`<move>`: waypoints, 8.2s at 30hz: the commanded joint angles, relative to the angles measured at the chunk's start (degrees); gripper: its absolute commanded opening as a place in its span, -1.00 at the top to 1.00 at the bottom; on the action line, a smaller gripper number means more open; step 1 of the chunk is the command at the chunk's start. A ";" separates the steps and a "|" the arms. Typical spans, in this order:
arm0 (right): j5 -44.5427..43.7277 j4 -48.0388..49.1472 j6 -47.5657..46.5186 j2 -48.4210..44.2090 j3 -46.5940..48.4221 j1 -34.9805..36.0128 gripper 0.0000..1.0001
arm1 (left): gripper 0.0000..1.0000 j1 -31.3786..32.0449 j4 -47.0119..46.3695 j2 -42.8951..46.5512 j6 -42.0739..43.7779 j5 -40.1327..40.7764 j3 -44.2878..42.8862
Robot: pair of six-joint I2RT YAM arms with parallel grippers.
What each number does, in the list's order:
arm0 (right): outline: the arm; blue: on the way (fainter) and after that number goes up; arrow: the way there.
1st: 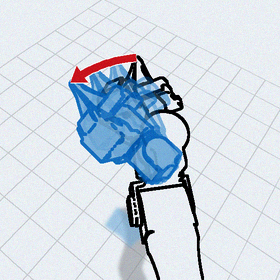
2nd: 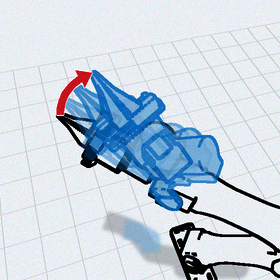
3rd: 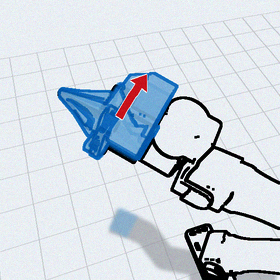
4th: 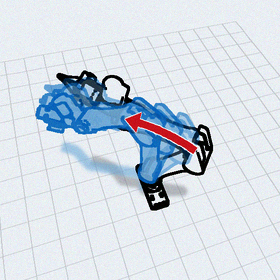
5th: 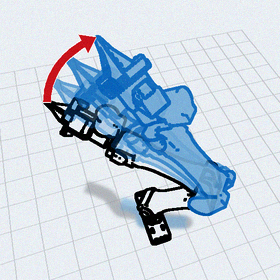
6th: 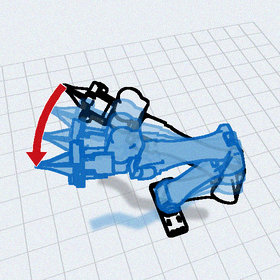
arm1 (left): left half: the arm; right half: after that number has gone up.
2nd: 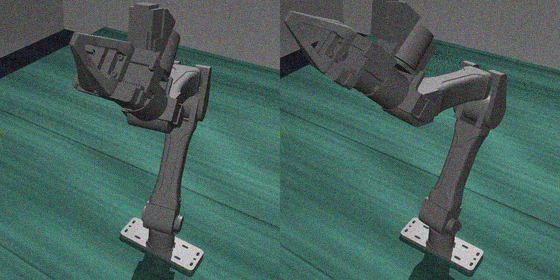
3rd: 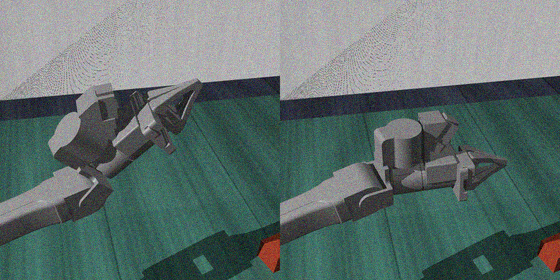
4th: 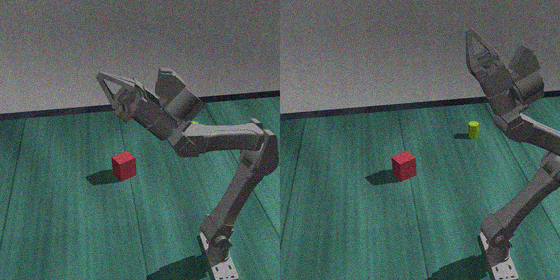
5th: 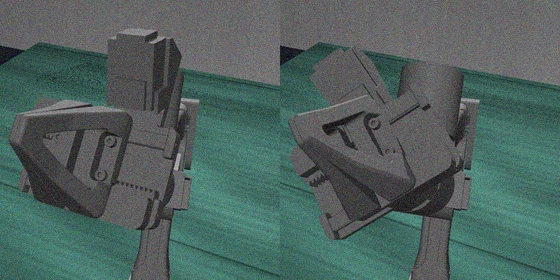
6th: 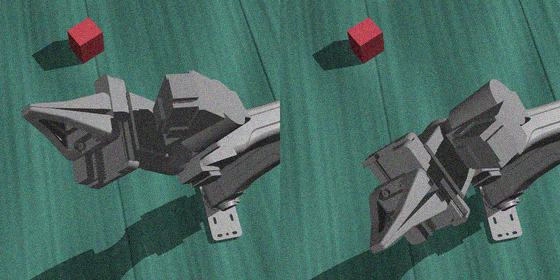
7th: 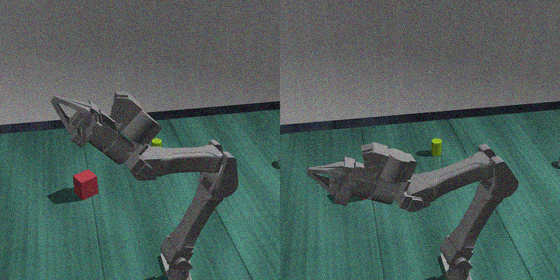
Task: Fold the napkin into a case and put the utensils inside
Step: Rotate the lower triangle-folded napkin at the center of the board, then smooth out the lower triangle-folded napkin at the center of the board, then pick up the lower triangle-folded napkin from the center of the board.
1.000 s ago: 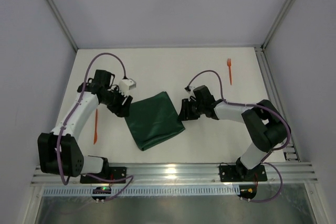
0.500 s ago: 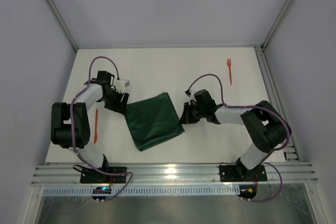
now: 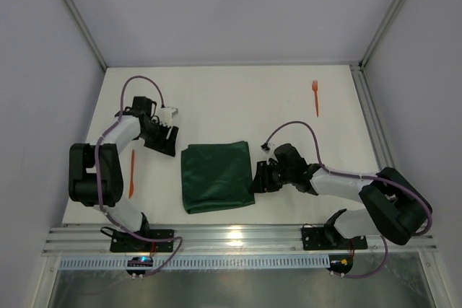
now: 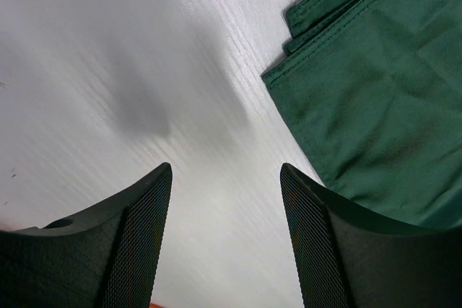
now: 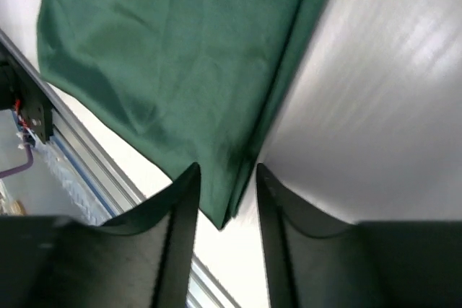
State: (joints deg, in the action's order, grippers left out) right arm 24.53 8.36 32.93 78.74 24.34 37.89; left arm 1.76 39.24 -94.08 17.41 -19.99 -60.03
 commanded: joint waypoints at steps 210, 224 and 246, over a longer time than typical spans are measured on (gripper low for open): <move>8.96 -18.73 -45.90 -16.41 18.04 -10.04 0.07 | 0.65 50.62 -8.13 25.53 21.44 12.78 29.89; -1.40 -20.24 -86.19 -26.54 1.68 12.81 -0.13 | 0.99 50.62 -3.82 29.75 22.32 11.64 27.86; -15.39 -19.17 -93.57 -3.59 3.52 23.54 0.18 | 0.98 50.62 0.39 29.39 22.76 9.97 26.10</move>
State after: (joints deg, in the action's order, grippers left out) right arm 11.40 -5.63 -58.52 73.21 27.77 60.90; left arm 52.12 38.44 -65.25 39.68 -8.19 -32.14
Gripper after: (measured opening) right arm 0.434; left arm 0.012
